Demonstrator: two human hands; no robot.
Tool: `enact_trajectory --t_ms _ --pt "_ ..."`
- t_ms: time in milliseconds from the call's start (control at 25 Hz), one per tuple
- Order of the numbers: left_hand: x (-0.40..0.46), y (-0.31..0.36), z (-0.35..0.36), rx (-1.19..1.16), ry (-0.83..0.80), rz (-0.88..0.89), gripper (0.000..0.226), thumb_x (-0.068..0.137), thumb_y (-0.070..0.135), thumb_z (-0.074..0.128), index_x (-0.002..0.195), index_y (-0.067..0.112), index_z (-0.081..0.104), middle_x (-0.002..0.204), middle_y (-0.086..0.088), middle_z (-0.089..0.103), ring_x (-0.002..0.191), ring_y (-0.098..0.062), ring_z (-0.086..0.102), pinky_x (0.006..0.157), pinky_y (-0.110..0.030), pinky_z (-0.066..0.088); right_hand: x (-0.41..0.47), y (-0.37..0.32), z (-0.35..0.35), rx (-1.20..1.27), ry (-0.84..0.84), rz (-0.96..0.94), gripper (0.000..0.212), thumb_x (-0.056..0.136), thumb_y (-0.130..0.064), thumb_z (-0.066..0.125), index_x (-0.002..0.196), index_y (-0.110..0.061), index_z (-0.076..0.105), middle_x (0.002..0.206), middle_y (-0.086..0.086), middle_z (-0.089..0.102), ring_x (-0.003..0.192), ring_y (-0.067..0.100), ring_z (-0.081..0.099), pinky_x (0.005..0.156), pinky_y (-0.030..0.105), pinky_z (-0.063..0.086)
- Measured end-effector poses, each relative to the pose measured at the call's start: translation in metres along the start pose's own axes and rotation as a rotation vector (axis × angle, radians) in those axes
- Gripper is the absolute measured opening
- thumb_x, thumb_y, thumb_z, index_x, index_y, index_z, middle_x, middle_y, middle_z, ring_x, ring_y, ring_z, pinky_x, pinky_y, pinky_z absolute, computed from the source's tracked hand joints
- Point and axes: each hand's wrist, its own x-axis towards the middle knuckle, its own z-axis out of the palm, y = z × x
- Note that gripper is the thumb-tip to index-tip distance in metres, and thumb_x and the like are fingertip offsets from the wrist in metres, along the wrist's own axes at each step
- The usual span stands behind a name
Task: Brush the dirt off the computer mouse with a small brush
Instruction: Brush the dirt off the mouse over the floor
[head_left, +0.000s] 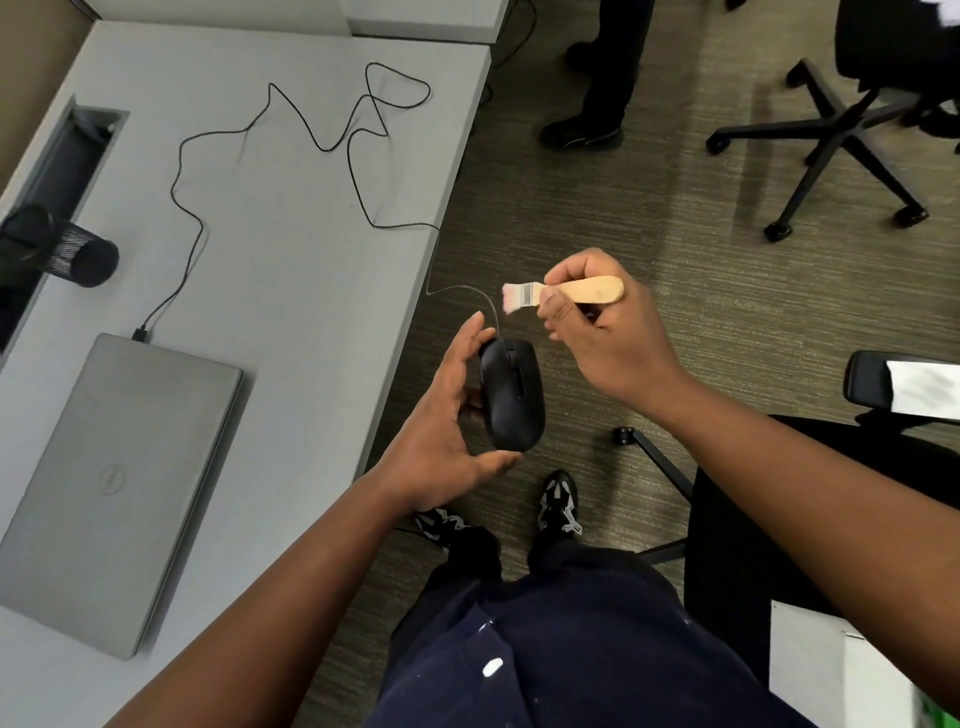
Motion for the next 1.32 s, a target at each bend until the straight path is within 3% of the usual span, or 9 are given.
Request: enact_trajectory --t_ms 240,400,480,680,840,1000,1200,1320 --pt "-0.001 0.0 -0.002 0.014 0.018 -0.003 0.14 0.075 0.004 0.093 0.166 0.044 -0.006 0.17 0.018 0.02 0.122 -0.005 0.064 0.095 -0.019 0.054 0.002 -0.014 -0.01 0.023 -0.118 0.067 0.005 0.094 -0.018 0.064 0.097 -0.022 0.065 0.082 0.015 0.074 0.074 0.041 0.069 0.06 0.058 0.055" --pt "-0.001 -0.002 0.0 0.025 0.028 -0.002 0.141 0.075 0.004 0.093 0.166 0.045 -0.006 0.169 0.018 0.022 0.126 -0.006 0.062 0.097 -0.019 0.054 0.001 -0.024 -0.012 -0.054 -0.218 0.066 0.009 0.085 -0.011 0.06 0.084 -0.016 0.067 0.072 0.012 0.072 0.07 0.038 0.067 0.058 0.053 0.055" --pt "-0.002 -0.003 0.001 0.024 0.024 -0.005 0.141 0.075 0.004 0.093 0.165 0.046 -0.007 0.169 0.019 0.021 0.127 -0.006 0.061 0.098 -0.02 0.054 0.003 -0.026 -0.013 -0.043 -0.198 0.073 0.011 0.081 -0.014 0.056 0.08 -0.014 0.067 0.067 0.01 0.071 0.065 0.035 0.067 0.056 0.049 0.054" --pt "-0.003 -0.001 0.001 0.019 0.028 0.007 0.141 0.075 0.003 0.093 0.165 0.048 -0.006 0.169 0.019 0.022 0.122 -0.007 0.065 0.095 -0.019 0.054 0.003 -0.021 -0.009 -0.029 -0.137 0.075 0.01 0.085 -0.016 0.058 0.085 -0.021 0.067 0.075 0.014 0.073 0.071 0.042 0.068 0.057 0.057 0.055" --pt "-0.005 -0.004 0.003 0.023 0.03 0.007 0.14 0.074 0.002 0.094 0.167 0.042 -0.004 0.169 0.019 0.023 0.121 -0.01 0.066 0.095 -0.019 0.054 0.004 -0.024 -0.012 -0.001 -0.194 0.151 0.013 0.079 -0.021 0.054 0.076 -0.018 0.067 0.066 0.011 0.071 0.059 0.022 0.066 0.056 0.041 0.051" --pt "-0.005 -0.003 0.002 0.021 0.041 0.007 0.141 0.073 0.002 0.094 0.166 0.044 -0.004 0.17 0.017 0.022 0.121 -0.009 0.066 0.094 -0.018 0.054 0.003 -0.024 -0.011 0.022 -0.122 0.137 0.012 0.089 -0.01 0.057 0.087 -0.016 0.067 0.074 0.01 0.074 0.069 0.032 0.071 0.059 0.047 0.057" --pt "-0.007 -0.006 0.001 0.023 0.057 0.007 0.14 0.073 0.001 0.094 0.165 0.046 -0.002 0.169 0.021 0.023 0.123 -0.009 0.064 0.094 -0.018 0.054 0.002 -0.028 -0.01 0.007 -0.203 0.202 0.015 0.08 -0.02 0.055 0.081 -0.014 0.068 0.068 0.01 0.074 0.058 0.014 0.067 0.055 0.032 0.053" --pt "-0.009 -0.005 0.001 0.025 0.052 0.003 0.14 0.073 0.002 0.094 0.165 0.047 -0.003 0.169 0.019 0.022 0.121 -0.007 0.065 0.094 -0.018 0.054 0.002 -0.027 -0.01 0.038 -0.145 0.17 0.01 0.087 -0.014 0.058 0.087 -0.015 0.068 0.074 0.009 0.076 0.066 0.025 0.071 0.059 0.038 0.057"
